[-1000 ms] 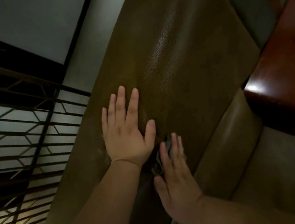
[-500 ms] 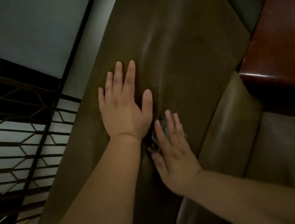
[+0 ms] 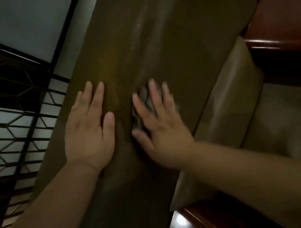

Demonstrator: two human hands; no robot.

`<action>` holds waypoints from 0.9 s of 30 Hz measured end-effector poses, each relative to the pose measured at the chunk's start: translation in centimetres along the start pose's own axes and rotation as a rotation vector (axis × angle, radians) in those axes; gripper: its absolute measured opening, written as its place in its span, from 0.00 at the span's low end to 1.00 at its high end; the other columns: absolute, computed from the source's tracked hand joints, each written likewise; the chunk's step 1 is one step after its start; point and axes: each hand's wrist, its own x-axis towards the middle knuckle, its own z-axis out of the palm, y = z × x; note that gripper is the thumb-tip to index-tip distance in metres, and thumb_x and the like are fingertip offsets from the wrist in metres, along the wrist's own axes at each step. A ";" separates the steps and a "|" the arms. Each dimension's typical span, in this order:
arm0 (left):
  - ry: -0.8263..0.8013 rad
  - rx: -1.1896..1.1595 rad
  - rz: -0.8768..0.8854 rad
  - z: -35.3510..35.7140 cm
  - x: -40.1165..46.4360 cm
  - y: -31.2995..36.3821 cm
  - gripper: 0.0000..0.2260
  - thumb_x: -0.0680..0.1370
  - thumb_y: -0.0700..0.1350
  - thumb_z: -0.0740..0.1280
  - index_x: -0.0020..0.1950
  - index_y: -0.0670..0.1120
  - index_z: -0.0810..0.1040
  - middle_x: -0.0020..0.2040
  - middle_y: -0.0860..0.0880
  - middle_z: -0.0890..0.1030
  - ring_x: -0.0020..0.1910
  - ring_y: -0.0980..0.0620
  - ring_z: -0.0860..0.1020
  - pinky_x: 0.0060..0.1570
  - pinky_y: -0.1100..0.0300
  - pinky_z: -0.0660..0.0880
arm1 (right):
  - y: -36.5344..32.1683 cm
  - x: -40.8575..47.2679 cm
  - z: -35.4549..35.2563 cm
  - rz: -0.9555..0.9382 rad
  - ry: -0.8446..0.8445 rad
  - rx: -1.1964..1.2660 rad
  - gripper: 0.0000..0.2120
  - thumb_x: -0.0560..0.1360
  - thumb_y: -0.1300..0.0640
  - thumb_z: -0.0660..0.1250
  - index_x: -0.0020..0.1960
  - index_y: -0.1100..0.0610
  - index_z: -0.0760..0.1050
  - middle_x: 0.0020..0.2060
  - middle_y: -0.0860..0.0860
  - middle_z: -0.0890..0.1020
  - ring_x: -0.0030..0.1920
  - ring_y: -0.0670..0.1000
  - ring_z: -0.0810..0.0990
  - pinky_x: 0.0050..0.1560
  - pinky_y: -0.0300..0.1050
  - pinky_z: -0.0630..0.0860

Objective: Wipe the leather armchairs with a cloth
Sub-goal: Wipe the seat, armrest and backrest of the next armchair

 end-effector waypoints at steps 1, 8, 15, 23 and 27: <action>0.042 0.024 0.003 0.6 0.1 0.0 0.29 0.85 0.58 0.50 0.86 0.57 0.50 0.87 0.50 0.54 0.85 0.47 0.53 0.82 0.43 0.54 | 0.5 2.6 -1.1 0.030 0.088 0.001 0.34 0.84 0.36 0.51 0.84 0.42 0.41 0.83 0.48 0.35 0.81 0.57 0.30 0.80 0.62 0.36; 0.159 0.007 0.026 2.5 0.1 -0.8 0.28 0.86 0.60 0.48 0.86 0.55 0.54 0.86 0.46 0.58 0.84 0.43 0.58 0.80 0.40 0.59 | -1.5 3.8 1.9 0.102 0.410 0.117 0.29 0.85 0.44 0.53 0.84 0.49 0.55 0.84 0.56 0.49 0.84 0.62 0.41 0.80 0.68 0.47; 0.154 0.033 0.016 2.1 -0.5 -0.6 0.33 0.83 0.67 0.49 0.86 0.57 0.49 0.86 0.46 0.53 0.84 0.40 0.57 0.79 0.36 0.59 | 4.0 3.7 1.1 0.076 0.401 0.017 0.29 0.86 0.47 0.54 0.84 0.53 0.53 0.84 0.58 0.50 0.83 0.61 0.43 0.82 0.62 0.43; 0.139 0.088 0.031 2.5 -0.5 0.7 0.36 0.79 0.67 0.54 0.85 0.60 0.51 0.86 0.47 0.55 0.83 0.37 0.56 0.77 0.31 0.59 | -0.7 -5.3 5.9 0.090 0.144 0.138 0.34 0.84 0.40 0.52 0.84 0.41 0.38 0.83 0.48 0.33 0.82 0.56 0.31 0.81 0.66 0.44; 0.155 0.065 0.040 2.3 -0.3 0.0 0.35 0.80 0.67 0.56 0.85 0.60 0.53 0.86 0.47 0.57 0.83 0.37 0.57 0.77 0.31 0.59 | 5.1 -2.8 5.4 -0.112 0.220 -0.104 0.35 0.82 0.43 0.58 0.84 0.49 0.47 0.83 0.56 0.42 0.83 0.65 0.42 0.80 0.69 0.48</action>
